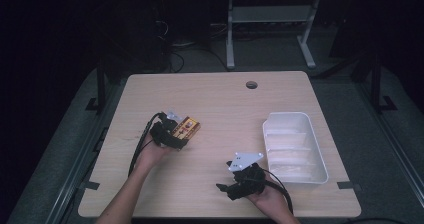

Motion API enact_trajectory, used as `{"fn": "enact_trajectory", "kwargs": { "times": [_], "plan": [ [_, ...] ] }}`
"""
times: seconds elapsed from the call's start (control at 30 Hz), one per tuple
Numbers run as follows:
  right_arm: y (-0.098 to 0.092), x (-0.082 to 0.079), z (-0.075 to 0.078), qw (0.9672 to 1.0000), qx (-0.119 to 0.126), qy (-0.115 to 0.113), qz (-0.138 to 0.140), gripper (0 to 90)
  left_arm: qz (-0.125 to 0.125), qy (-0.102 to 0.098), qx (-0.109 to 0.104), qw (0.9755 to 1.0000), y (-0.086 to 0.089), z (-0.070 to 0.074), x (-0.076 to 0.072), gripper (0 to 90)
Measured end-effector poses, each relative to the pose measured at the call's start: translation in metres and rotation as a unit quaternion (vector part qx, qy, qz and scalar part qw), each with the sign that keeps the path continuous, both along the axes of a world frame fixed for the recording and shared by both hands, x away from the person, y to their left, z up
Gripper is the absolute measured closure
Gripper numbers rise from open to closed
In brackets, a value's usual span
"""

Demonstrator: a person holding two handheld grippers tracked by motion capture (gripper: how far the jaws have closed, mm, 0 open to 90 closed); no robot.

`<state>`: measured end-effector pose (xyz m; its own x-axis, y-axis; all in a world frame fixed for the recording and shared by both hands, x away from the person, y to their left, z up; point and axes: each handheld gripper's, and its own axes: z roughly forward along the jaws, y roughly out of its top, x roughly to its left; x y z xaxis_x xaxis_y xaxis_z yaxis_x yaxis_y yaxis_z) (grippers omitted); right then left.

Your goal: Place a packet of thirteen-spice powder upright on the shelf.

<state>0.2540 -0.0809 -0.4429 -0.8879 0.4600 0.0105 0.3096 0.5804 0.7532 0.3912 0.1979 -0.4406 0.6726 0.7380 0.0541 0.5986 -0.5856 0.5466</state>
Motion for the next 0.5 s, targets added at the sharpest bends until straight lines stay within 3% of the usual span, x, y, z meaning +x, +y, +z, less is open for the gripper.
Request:
{"fn": "enact_trajectory", "kwargs": {
  "times": [0.3,0.5],
  "plan": [
    [0.0028,0.0003,0.0023,0.9999,0.004,-0.012,-0.004,22.9,0.001,0.011,0.016,0.9998,-0.0019,-0.0072,0.0038,28.1],
    [0.0031,0.0000,0.0030,0.9996,0.000,-0.021,-0.019,23.0,0.003,0.014,0.014,0.9998,-0.0017,-0.0088,0.0058,29.7]
  ]
}}
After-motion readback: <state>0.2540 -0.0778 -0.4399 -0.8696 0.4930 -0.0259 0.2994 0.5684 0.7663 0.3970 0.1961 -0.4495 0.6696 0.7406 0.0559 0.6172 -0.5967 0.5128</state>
